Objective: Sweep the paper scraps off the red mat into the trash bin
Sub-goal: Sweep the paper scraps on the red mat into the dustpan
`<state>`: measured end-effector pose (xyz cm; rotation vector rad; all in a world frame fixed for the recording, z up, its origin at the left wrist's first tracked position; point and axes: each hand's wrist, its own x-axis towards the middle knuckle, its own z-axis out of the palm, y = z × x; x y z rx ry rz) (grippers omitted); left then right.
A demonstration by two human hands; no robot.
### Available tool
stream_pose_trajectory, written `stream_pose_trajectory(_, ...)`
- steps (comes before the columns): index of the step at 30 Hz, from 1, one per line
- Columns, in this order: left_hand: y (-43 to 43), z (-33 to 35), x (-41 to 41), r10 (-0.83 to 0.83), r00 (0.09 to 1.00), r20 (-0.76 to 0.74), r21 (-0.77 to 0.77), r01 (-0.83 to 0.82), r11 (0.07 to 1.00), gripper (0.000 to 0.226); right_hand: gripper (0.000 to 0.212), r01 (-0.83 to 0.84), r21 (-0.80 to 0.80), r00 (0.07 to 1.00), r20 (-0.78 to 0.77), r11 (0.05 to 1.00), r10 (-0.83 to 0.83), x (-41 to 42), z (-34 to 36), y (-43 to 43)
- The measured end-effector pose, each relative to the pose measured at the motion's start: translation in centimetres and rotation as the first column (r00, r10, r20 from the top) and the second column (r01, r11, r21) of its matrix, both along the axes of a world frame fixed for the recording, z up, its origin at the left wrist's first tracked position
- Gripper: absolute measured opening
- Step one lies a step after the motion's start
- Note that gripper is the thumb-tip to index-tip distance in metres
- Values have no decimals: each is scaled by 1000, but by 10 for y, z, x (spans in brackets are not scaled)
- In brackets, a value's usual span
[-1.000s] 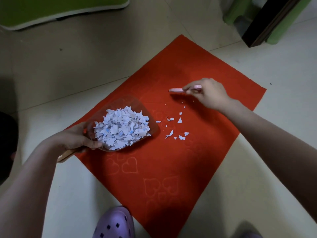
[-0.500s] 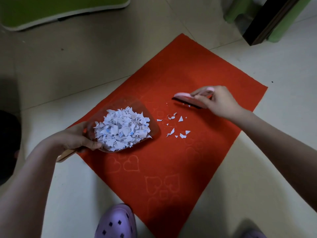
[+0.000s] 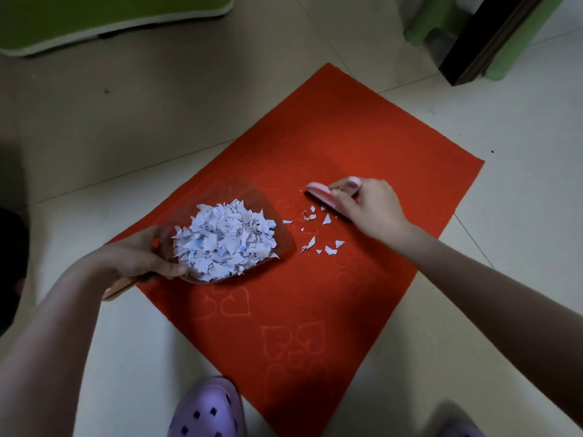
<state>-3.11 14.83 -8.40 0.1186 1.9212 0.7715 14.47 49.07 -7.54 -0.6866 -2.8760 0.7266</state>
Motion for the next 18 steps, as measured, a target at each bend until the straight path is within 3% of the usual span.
stream_pose_trajectory(3,0,2,2,3,1000,-12,3,-3,1000,93,22,54,28,995,-87,998,-52,2,6,11)
stream_pose_trajectory(10,0,-7,-3,-6,1000,-18,9,7,1000,107,35,156,105,987,17,982,-159,0,-7,21)
stream_pose_trajectory(14,9,2,5,11,1000,5,4,-11,1000,82,28,23,20,999,22,1000,-24,0,-6,-13)
stream_pose_trajectory(18,6,5,5,19,1000,-2,0,-19,1000,73,22,124,-39,981,-148,991,-129,4,9,-6)
